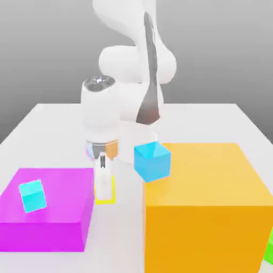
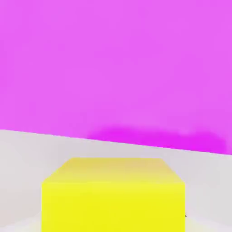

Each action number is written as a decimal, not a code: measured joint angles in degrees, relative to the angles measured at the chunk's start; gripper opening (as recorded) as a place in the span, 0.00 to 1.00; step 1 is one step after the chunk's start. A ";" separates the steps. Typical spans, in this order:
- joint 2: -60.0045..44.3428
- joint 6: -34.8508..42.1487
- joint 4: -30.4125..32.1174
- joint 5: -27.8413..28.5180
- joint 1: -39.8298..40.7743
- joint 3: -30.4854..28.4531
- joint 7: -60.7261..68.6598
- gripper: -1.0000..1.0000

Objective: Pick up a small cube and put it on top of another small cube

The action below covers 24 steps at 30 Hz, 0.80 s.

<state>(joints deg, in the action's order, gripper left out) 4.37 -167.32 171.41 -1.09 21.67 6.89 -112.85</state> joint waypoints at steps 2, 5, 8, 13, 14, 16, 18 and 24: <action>1.42 1.53 0.15 -1.91 -0.79 -0.59 1.92 0.00; 2.54 7.45 -3.52 -5.40 -2.40 -1.96 8.20 0.00; 4.25 14.69 -8.05 -6.36 -3.52 -2.68 13.69 0.00; 8.23 27.20 -15.76 -5.47 -6.26 -3.13 22.18 0.00; 9.09 29.74 -17.31 -5.29 -6.73 -3.08 23.93 0.00; 10.83 34.81 -20.40 -4.90 -7.65 -3.00 27.40 0.00; 12.60 39.89 -23.49 -4.50 -8.55 -2.95 30.89 0.00; 17.76 52.11 -31.66 -3.35 -12.58 -1.11 39.79 0.00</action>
<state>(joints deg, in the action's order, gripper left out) 22.13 -115.21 139.75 -4.44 9.09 5.78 -73.06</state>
